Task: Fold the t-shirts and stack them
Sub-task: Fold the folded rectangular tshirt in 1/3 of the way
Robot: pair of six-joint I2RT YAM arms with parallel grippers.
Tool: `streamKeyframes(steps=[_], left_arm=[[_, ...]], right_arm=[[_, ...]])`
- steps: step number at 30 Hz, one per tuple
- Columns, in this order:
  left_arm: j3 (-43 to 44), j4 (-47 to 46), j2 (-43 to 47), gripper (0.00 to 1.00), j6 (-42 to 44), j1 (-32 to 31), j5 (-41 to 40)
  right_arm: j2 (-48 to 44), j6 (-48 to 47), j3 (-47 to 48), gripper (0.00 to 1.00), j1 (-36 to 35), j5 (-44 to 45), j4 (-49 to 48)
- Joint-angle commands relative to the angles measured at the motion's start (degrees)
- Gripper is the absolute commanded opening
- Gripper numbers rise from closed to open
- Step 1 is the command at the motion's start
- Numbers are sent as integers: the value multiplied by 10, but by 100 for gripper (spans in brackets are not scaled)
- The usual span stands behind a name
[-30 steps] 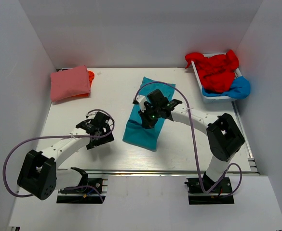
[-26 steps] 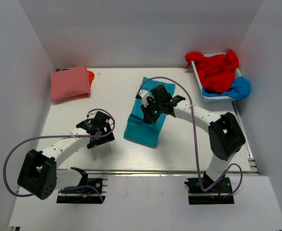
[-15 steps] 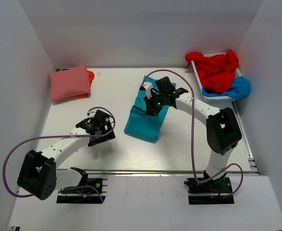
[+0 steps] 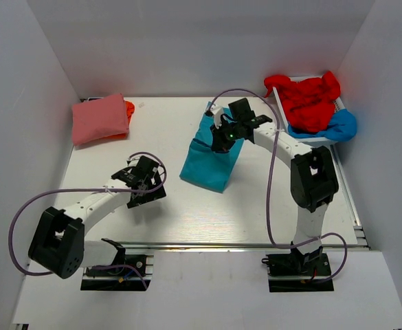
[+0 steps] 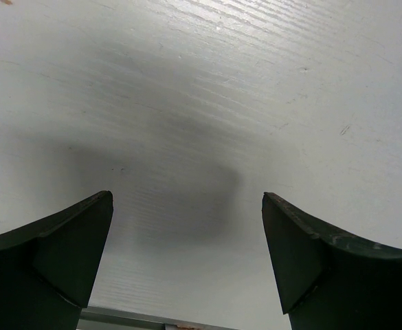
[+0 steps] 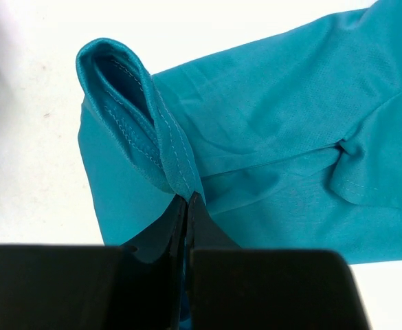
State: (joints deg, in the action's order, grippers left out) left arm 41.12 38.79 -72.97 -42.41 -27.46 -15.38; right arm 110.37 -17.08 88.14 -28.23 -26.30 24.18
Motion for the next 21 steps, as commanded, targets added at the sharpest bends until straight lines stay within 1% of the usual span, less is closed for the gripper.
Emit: streamKeyframes(steps=[1,3,11,12,13,14,16,17,18,19,20,21], left_arm=[[18,-18,-2,100,4,2,8],[18,-18,-9,100,4,2,13],[30,-29,-41,100,9,2,24],[30,-34,-47,100,15,2,29],[35,-35,-53,100,15,2,29],[35,-35,-53,100,15,2,35],[41,-35,-60,100,15,2,35],[41,-35,-60,100,15,2,35],[41,-35,-60,100,20,2,41],[41,-40,-60,100,20,2,41],[41,-40,-60,100,20,2,41],[41,-40,-60,100,20,2,41]], right_arm=[[21,-15,39,0,12,-21,-4],[30,-17,53,0,17,-9,-12],[113,-9,108,0,36,34,-21],[118,-7,113,6,39,47,-26],[122,-8,123,17,38,54,-33],[136,-2,125,23,41,62,-41],[142,-2,147,41,41,99,-45],[143,8,150,46,42,114,-60],[141,10,157,50,41,160,-72],[138,13,161,90,43,176,-77],[130,26,162,90,41,206,-85],[118,25,159,90,42,217,-103]])
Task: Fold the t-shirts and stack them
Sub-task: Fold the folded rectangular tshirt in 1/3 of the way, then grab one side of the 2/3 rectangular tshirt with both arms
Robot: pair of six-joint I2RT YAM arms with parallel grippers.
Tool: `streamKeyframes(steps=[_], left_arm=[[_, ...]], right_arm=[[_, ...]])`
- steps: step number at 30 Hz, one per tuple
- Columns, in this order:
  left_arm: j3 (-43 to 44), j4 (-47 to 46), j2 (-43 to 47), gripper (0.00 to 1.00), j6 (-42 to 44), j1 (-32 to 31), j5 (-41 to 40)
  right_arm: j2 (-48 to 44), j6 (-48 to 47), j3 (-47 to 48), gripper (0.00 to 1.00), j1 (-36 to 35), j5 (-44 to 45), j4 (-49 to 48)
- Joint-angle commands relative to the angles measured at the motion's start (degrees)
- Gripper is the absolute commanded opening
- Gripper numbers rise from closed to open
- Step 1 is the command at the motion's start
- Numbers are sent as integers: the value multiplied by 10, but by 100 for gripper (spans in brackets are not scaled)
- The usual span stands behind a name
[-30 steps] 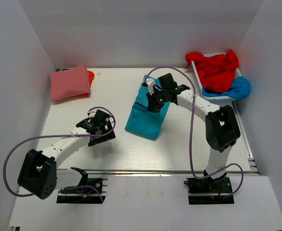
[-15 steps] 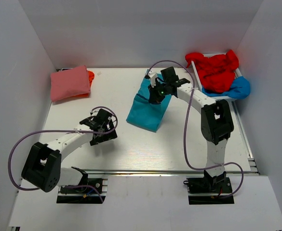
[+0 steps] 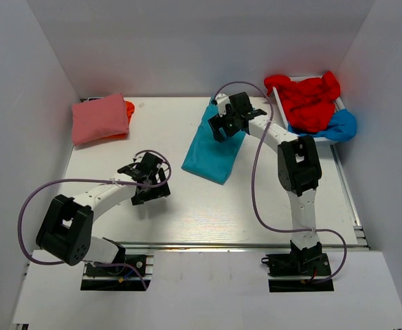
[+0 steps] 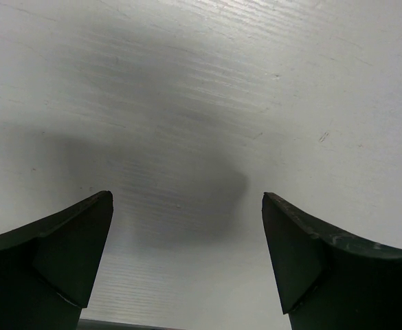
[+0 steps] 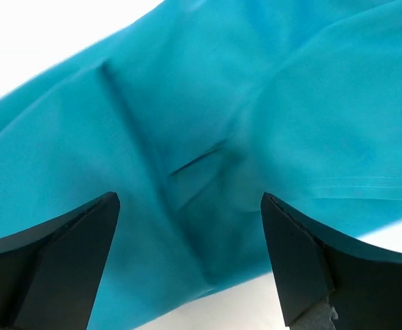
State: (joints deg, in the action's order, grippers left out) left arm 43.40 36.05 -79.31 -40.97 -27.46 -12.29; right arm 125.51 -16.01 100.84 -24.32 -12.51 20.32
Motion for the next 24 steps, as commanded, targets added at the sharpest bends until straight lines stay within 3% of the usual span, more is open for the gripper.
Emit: streamKeyframes(steps=[1,6,11,15,20,24], left_arm=[[19,-12,9,100,5,2,16],[19,-40,20,100,11,2,29],[45,-103,5,100,55,2,49],[93,-153,-51,100,115,2,72],[162,-204,-125,100,171,2,98],[188,-240,-189,91,206,2,120]], right_arm=[[-49,15,29,90,1,121,-71],[-145,43,-44,90,1,156,-93],[-257,95,-174,90,-2,60,-93],[-346,122,-353,90,-13,-33,-137],[-409,277,-441,90,-14,-2,-106],[-434,361,-524,89,-14,-91,-160]])
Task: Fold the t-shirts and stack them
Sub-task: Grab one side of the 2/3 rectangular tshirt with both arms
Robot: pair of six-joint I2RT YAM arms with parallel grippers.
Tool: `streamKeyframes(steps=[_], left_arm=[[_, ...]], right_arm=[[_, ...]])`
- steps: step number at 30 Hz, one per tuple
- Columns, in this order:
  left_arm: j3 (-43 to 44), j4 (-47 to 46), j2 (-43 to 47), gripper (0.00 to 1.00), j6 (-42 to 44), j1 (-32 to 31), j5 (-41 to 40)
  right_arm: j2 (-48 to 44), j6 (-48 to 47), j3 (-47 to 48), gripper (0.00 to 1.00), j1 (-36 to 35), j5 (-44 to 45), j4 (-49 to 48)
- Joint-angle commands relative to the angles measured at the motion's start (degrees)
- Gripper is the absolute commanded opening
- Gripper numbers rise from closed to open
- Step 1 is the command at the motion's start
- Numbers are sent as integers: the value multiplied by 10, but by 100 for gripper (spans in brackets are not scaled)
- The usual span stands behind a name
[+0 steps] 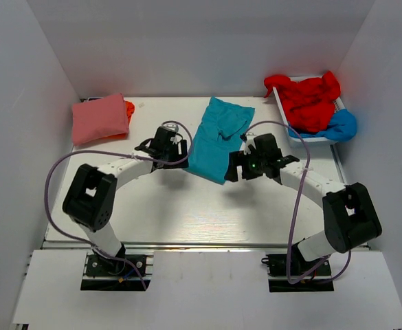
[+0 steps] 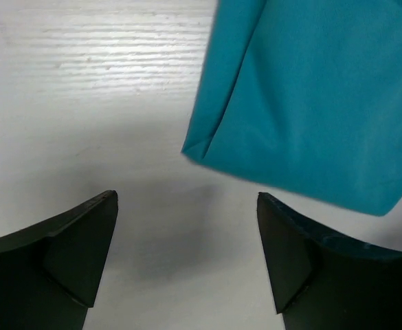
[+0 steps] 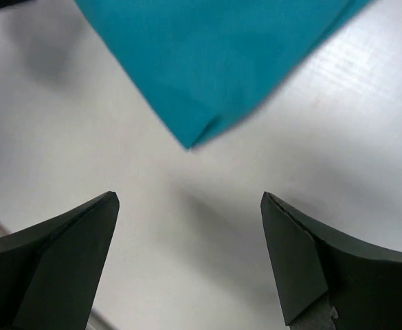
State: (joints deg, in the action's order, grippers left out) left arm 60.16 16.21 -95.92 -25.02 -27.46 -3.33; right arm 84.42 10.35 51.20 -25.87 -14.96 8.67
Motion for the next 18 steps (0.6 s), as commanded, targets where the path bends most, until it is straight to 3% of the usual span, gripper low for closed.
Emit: streamKeyframes(steps=[1,6,10,14,15,17,18], left_arm=[[31,-51,-37,84,46,2,37],[62,-57,-120,70,64,7,59],[73,-62,-148,53,64,7,82],[53,-82,-148,43,69,7,109],[53,-82,-148,35,69,7,114],[40,-87,-148,31,69,7,134],[30,-93,-148,21,69,7,134]], right_arm=[[-19,124,-30,89,1,-67,-46],[36,138,-19,83,-1,-47,-56],[76,161,-22,73,1,-40,-102],[115,175,-4,68,-1,-35,-110],[121,179,-1,66,-1,-38,-115],[141,184,1,62,-1,-46,-119],[146,187,5,61,-3,-49,-122]])
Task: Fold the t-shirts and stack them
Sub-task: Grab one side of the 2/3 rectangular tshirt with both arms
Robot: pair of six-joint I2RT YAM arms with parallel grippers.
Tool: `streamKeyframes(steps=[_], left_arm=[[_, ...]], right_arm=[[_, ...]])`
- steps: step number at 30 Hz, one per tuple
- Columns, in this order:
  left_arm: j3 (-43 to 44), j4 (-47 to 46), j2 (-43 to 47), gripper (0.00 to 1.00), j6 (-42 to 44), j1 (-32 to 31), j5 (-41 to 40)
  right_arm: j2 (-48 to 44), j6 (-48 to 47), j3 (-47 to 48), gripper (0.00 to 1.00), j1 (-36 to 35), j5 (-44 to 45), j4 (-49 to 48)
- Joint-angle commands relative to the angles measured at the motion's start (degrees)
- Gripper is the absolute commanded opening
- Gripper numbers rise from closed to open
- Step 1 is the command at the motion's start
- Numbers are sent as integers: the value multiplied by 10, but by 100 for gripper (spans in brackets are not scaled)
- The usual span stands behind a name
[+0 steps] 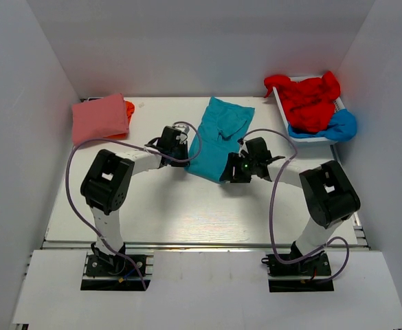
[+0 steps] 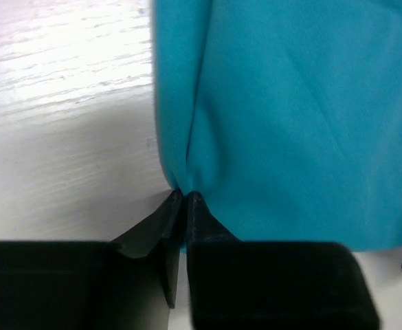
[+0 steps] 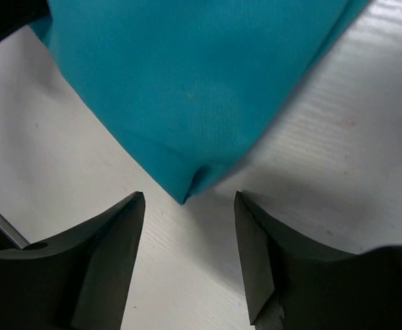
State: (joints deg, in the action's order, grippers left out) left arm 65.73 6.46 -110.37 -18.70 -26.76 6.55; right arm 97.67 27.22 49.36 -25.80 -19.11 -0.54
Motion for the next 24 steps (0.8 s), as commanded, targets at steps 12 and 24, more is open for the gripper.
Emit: streamKeyframes(steps=[12,24], left_arm=[[-162,-2,179,0,-58,-13,69],[-250,252,448,0,-146,-36,148]], right_arm=[[-51,-5,-16,0,-17,-25,51],[-312,-102,-61,0,-42,-144,354]])
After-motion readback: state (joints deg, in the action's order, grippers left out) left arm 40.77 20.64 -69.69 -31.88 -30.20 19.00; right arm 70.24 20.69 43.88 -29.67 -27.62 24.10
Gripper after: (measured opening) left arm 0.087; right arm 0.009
